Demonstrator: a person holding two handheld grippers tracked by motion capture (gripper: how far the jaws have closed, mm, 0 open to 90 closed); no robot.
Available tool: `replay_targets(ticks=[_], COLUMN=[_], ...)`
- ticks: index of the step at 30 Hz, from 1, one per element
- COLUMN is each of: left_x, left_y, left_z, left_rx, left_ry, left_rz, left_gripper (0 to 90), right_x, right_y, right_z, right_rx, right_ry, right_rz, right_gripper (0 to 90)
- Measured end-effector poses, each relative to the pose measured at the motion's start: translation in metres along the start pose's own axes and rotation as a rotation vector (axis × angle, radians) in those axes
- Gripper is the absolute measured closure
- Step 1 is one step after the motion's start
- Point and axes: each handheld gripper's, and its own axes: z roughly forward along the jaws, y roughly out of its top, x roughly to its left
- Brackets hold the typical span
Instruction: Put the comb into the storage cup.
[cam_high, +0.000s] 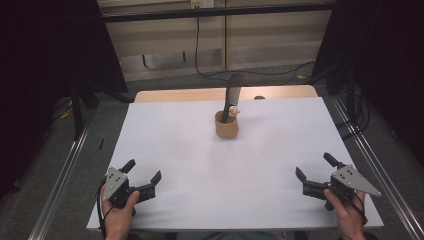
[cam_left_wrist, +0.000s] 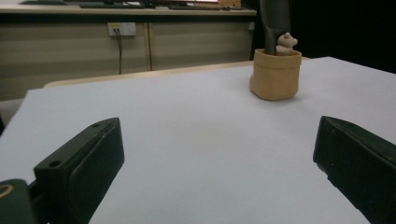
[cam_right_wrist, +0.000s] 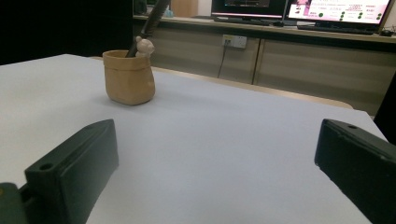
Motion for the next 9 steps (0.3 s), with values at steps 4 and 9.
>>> replay_targets(ticks=[4,9], left_x=[-0.0013,-0.0010], left_y=[-0.0023,-0.0003], left_z=[-0.0008,0.0049], left_rx=[0.011,0.008], left_ry=[0.014,0.001], left_rz=[-0.010,-0.014], left_gripper=[1.9,1.9], right_x=[0.0008,0.0005], right_y=[0.0000,-0.0004], right_z=[0.0009,0.0012], right_rx=[0.006,0.009], right_ry=[0.001,0.003], right_rz=[-0.003,-0.006], right_gripper=[0.0,0.0])
